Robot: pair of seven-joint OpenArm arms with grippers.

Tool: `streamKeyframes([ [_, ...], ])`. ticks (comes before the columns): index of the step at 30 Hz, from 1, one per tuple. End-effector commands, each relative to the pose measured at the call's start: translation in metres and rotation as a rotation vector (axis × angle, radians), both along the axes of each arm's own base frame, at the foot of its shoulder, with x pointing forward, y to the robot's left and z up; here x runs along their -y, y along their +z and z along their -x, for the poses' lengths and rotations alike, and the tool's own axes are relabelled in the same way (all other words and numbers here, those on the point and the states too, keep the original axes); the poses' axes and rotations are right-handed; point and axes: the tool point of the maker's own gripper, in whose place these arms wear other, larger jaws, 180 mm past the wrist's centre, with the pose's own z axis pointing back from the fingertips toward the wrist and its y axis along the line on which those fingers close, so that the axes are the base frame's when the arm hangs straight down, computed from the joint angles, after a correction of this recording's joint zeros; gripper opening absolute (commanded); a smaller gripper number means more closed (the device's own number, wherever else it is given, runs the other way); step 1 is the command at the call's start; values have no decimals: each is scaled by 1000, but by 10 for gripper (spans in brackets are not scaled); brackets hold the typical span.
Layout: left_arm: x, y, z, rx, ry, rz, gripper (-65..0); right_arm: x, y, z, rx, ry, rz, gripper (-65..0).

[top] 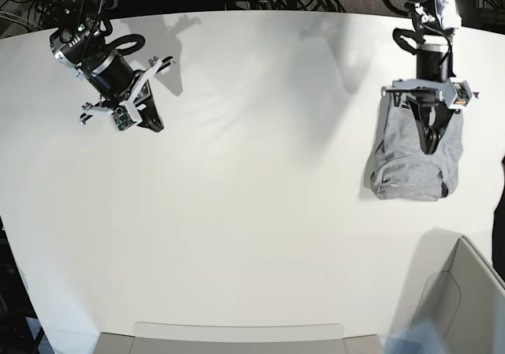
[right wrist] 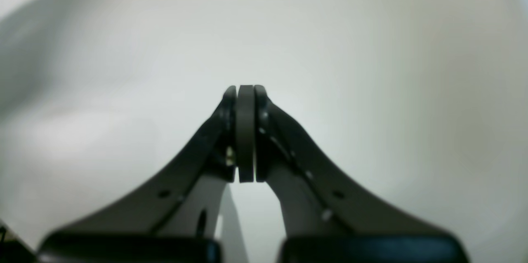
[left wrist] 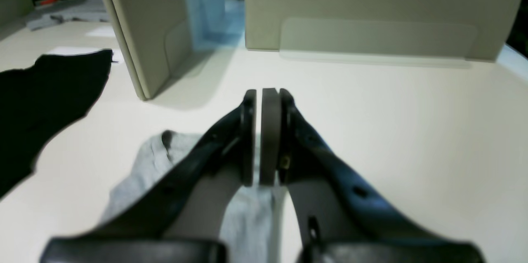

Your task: Fold the T-shirt properly

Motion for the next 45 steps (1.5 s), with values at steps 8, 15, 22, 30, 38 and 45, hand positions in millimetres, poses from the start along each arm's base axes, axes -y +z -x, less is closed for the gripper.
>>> streamKeyframes([
  [8,-1,-33,79,-182,0,-8,-639,-22,-6,60,-5,-30,-192,-650],
  [15,-9,-65,149,-313,52,6,-650,-34,-31,110,-127,-118,-211,-650],
  [22,-14,-97,220,-436,53,13,-650,-37,-39,149,-200,-218,-265,-650],
  [30,-30,-119,304,-505,58,-17,-650,-37,-64,204,-326,-340,-373,-650],
  [38,-33,-159,359,-653,72,-23,-650,-31,-118,266,-420,-540,-498,-650],
  [45,-35,-206,384,-785,77,-30,-650,-13,-173,296,-541,-570,-481,-650],
])
